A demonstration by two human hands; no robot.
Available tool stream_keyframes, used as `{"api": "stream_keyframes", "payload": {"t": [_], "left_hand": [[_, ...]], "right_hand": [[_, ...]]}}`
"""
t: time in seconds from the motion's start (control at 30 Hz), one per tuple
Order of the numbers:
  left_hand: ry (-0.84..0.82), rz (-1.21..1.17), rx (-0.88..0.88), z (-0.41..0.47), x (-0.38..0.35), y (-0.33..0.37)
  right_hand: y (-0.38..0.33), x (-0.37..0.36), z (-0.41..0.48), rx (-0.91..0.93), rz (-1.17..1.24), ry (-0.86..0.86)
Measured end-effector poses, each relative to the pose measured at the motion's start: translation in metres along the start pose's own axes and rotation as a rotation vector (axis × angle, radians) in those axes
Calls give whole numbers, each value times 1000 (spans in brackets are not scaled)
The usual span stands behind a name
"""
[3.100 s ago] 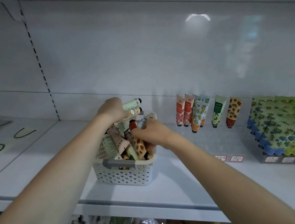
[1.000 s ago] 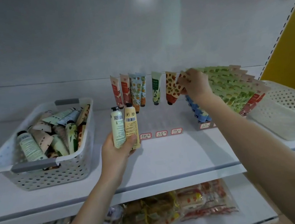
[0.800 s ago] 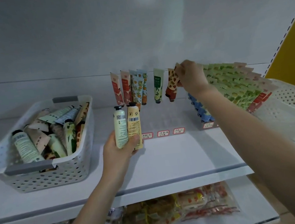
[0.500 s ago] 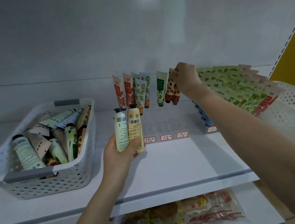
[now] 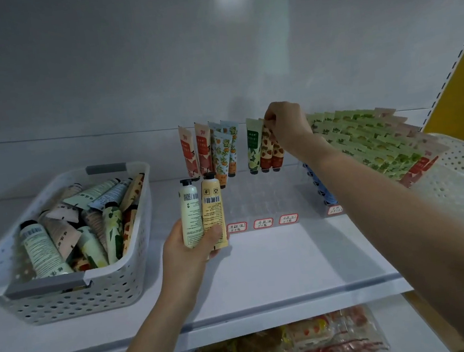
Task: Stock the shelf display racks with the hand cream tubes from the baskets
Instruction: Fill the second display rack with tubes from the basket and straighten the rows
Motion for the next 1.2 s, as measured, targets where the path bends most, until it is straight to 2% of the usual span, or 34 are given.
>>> {"api": "stream_keyframes", "payload": {"t": [0.53, 0.7, 0.8, 0.9, 1.07, 1.2], "left_hand": [[-12, 4, -10, -6, 2, 2], [-15, -7, -25, -8, 3, 8], [-18, -15, -46, -12, 1, 15], [-33, -35, -64, -20, -1, 21], [-62, -46, -77, -41, -3, 31], [-71, -9, -64, -58, -3, 37]], "right_hand": [[9, -3, -4, 20, 65, 34], [5, 11, -11, 47, 156, 190], [-11, 22, -27, 61, 361, 268], [-38, 26, -53, 49, 602, 155], [-79, 26, -99, 114, 786, -151], [-95, 28, -121, 223, 795, -189]]}}
Point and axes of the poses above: each hand's wrist, its own z-axis towards the middle knuckle, its own x-axis out of the back of the hand, y = z × x, the point moved 1 cm from there along z, towards the middle knuckle, and after that the axes turned 13 degrees about x, right-handed, at the moved point
